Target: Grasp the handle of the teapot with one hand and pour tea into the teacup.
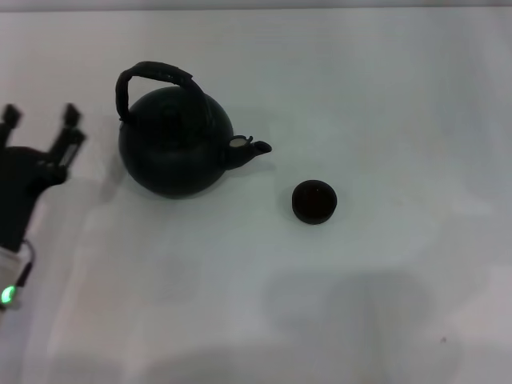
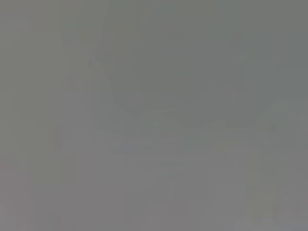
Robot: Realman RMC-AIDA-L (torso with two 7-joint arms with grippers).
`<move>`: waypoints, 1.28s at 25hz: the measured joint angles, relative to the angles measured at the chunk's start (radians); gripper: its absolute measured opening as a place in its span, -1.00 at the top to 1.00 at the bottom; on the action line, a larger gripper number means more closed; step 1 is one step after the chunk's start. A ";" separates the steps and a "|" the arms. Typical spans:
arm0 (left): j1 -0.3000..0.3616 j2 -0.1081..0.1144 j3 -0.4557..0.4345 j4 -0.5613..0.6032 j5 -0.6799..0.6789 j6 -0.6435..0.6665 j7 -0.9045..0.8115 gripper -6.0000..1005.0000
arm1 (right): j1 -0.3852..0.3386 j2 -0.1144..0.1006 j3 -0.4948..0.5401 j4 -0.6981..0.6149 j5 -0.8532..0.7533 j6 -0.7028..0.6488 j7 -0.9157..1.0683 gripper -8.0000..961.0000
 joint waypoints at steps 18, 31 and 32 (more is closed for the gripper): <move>-0.161 0.006 0.000 -0.212 -0.373 0.019 -0.118 -0.74 | -0.063 0.006 -0.141 0.128 -0.007 0.210 0.031 -0.76; -0.227 0.008 -0.001 -0.253 -0.438 -0.047 -0.128 -0.74 | -0.058 0.009 -0.199 0.143 -0.006 0.193 0.040 -0.76; -0.232 0.008 -0.001 -0.255 -0.446 -0.060 -0.128 -0.74 | -0.056 0.009 -0.199 0.143 -0.006 0.184 0.040 -0.76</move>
